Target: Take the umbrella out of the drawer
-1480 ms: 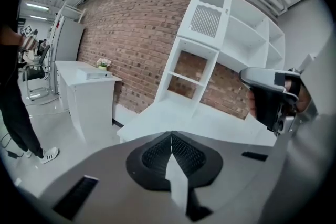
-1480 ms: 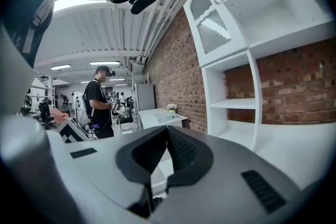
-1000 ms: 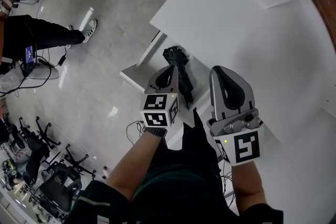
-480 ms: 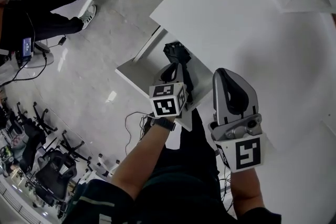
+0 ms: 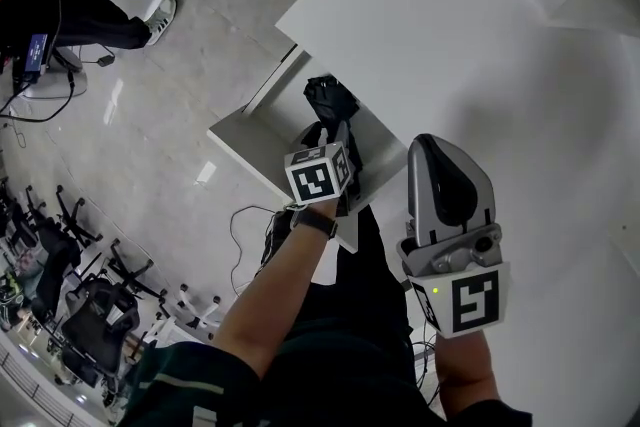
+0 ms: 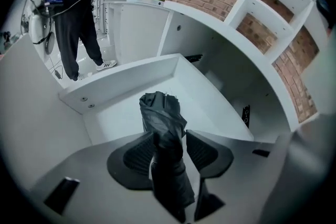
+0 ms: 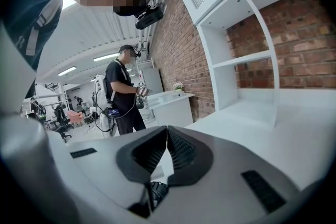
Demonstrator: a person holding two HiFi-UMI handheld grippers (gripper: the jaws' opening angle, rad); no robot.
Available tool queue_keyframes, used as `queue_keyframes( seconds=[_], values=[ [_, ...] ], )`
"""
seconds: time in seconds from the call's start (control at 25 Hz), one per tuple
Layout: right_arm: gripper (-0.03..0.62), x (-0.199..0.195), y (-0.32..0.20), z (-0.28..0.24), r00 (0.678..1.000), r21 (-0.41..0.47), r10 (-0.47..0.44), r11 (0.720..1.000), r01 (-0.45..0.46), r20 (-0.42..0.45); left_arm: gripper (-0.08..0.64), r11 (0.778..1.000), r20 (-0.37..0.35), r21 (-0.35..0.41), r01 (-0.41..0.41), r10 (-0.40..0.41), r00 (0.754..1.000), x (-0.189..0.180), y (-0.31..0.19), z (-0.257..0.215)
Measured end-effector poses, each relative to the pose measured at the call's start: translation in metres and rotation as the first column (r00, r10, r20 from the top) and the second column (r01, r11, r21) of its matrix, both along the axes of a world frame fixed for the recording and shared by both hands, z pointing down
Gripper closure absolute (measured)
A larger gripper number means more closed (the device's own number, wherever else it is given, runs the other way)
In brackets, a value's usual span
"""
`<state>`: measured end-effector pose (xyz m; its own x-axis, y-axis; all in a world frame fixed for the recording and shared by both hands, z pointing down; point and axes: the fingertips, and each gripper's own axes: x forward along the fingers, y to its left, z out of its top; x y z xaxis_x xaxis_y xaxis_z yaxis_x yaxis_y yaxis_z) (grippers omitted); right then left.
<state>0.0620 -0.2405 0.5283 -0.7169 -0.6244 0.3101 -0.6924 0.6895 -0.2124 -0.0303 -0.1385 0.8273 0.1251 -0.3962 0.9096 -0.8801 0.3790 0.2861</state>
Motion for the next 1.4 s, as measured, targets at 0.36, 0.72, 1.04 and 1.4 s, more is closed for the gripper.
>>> queue_keyframes(
  seconds=[0.36, 0.72, 1.04, 1.4],
  values=[
    [0.588, -0.001, 0.005, 0.004, 1.000, -0.050, -0.003, 0.999, 0.003, 0.000, 0.333, 0.998, 0.024, -0.057, -0.018, 0.020, 1.000, 0.003, 0.001, 0.026],
    [0.588, 0.000, 0.011, 0.014, 1.000, -0.097, -0.001, 0.995, 0.001, 0.004, 0.265, 0.996, 0.016, -0.086, -0.007, 0.008, 1.000, 0.000, 0.007, 0.039],
    [0.588, 0.005, 0.009, 0.022, 1.000, -0.114, 0.005, 0.993, -0.006, -0.011, 0.265, 0.988, 0.003, -0.145, -0.061, 0.062, 0.998, 0.011, 0.004, 0.062],
    [0.588, 0.013, 0.008, 0.022, 0.999, -0.123, 0.024, 0.992, -0.027, -0.030, 0.299, 0.990, -0.047, -0.132, -0.055, 0.050, 0.998, 0.013, 0.004, 0.064]
  ],
)
